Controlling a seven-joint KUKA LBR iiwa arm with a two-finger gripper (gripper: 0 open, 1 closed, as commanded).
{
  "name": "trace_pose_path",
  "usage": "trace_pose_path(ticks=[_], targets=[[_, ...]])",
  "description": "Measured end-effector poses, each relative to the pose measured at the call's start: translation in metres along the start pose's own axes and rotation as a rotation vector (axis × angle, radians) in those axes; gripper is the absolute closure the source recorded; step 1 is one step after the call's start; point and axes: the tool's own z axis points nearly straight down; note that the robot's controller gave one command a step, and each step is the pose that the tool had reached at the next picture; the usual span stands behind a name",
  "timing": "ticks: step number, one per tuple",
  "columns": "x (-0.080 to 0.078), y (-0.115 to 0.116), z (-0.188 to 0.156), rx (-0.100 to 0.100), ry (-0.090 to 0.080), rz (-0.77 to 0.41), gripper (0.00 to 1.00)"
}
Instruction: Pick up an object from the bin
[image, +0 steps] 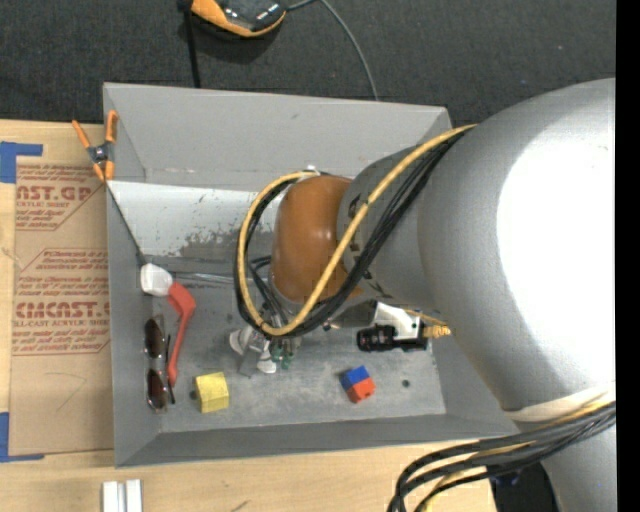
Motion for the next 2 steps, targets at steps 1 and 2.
trace_pose_path(ticks=[1,2], targets=[[-0.0074,0.0008,-0.0622,-0.006,-0.009,-0.012,1.00],[-0.0074,0.0007,-0.0621,-0.006,-0.009,-0.013,1.00]])
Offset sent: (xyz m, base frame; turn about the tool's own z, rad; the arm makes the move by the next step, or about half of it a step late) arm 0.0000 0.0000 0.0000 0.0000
